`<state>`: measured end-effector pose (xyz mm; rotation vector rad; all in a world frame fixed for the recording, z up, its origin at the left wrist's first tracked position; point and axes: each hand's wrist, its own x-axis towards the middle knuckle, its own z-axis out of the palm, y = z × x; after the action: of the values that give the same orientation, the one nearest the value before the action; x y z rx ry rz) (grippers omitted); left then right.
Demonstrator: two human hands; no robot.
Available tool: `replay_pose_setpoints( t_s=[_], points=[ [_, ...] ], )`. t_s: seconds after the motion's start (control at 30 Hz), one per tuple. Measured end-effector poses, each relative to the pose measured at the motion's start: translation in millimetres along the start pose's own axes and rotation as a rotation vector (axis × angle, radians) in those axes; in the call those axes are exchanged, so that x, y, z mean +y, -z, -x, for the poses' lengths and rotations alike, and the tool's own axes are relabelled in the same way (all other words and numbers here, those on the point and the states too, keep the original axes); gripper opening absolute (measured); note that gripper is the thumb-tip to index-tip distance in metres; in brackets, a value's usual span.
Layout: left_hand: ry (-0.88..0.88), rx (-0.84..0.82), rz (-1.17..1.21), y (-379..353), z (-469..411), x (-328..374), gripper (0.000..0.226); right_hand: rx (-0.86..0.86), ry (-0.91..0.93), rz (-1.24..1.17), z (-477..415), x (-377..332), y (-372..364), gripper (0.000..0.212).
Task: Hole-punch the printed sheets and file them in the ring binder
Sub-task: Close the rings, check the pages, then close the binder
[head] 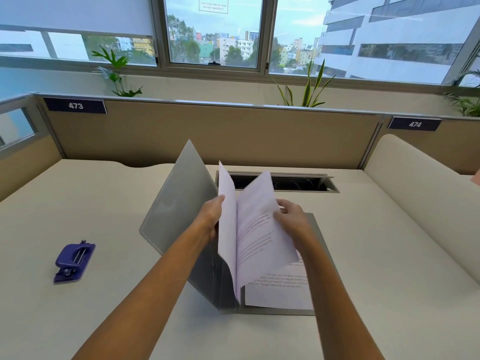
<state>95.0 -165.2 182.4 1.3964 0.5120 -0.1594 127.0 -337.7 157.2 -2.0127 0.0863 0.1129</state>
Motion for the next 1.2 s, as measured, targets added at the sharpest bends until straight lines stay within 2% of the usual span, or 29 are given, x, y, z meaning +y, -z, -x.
replay_pose_setpoints(
  t_s=[0.23,0.33,0.43,0.53,0.63,0.73,0.83,0.93,1.03,1.13,1.2],
  points=[
    [-0.029,0.015,0.008,4.5,1.3,0.9,0.039,0.103,-0.184,0.038,-17.0,79.9,65.0,0.034],
    [-0.032,0.025,0.016,4.4,1.3,-0.1,0.027,0.092,-0.256,0.054,-30.3,113.6,70.5,0.039],
    [-0.028,0.029,0.022,4.0,3.2,-0.7,0.025,0.127,-0.266,0.081,-25.2,125.7,64.4,0.038],
    [-0.026,0.03,0.02,4.6,3.0,-1.4,0.027,0.226,-0.179,0.149,-15.7,135.3,54.4,0.045],
    [-0.03,0.029,0.014,4.9,2.5,-1.7,0.027,0.285,-0.008,0.295,-10.5,145.2,40.1,0.048],
    [-0.031,0.024,0.012,4.4,1.5,-1.4,0.027,0.227,0.161,0.541,-8.5,154.7,28.0,0.045],
    [-0.028,0.023,0.026,4.3,1.1,-1.8,0.027,0.164,0.197,0.683,-6.9,161.8,22.7,0.036],
    [-0.03,0.019,0.024,4.6,-1.2,-2.4,0.027,0.156,0.194,0.722,-7.0,165.1,20.5,0.034],
    [-0.02,0.013,0.021,4.1,-2.5,-3.2,0.03,0.185,0.173,0.627,-8.9,149.3,13.9,0.037],
    [-0.013,0.004,0.025,2.2,-1.9,-3.1,0.032,0.222,0.204,0.318,-5.1,101.7,-2.0,0.034],
    [-0.018,-0.003,0.024,0.4,-2.7,-3.3,0.036,0.171,0.232,0.125,2.6,62.3,-14.7,0.033]
  ],
)
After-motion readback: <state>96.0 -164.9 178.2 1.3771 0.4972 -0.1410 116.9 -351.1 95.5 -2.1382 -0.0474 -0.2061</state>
